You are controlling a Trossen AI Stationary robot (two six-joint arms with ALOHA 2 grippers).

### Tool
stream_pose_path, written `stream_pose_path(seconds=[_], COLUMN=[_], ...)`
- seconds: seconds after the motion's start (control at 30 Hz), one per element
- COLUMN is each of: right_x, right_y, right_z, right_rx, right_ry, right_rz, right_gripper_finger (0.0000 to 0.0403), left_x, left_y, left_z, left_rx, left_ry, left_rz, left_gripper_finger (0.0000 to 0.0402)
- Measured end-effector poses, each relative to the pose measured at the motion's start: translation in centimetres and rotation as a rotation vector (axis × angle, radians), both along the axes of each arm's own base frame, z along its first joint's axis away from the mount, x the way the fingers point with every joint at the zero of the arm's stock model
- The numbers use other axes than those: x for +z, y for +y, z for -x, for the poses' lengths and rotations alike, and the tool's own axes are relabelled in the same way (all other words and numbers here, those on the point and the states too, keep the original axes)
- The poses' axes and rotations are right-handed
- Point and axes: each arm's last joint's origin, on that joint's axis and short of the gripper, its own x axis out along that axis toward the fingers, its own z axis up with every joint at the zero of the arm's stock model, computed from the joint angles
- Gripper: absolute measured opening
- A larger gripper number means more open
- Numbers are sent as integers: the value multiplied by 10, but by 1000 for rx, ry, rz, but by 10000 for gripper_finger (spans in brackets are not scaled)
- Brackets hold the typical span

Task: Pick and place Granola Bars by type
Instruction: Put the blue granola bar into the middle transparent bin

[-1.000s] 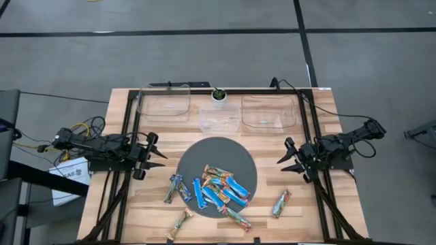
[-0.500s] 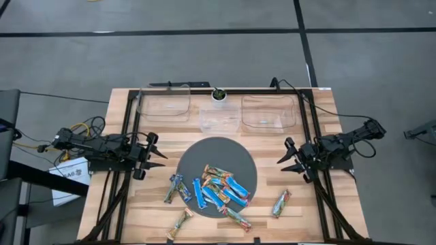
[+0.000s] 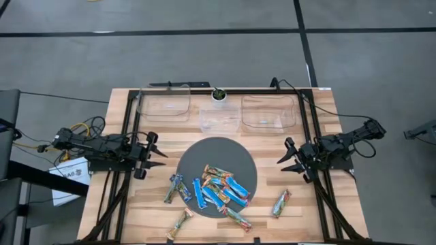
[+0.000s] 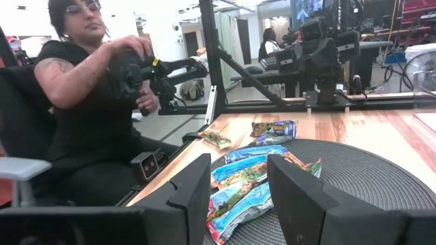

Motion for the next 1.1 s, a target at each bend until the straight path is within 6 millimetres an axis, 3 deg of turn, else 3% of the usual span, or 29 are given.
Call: stream_pose_path(seconds=[0.33,0.57,0.9,1.1], right_x=[0,0,0,0], right_y=[0,0,0,0], right_z=[0,0,0,0], right_rx=[0,0,0,0], right_ry=[0,0,0,0], right_rz=[0,0,0,0], right_gripper_finger=[137,138,139,137], left_x=[-8,15,48,59], left_y=[-4,-5,-44,-71], left_z=[-8,-29,-92,-112], left_rx=[-11,123,31,168], left_ry=[148,268,489,721], left_rz=[10,-24,-260,-279], left_gripper_finger=[126,126,126,126])
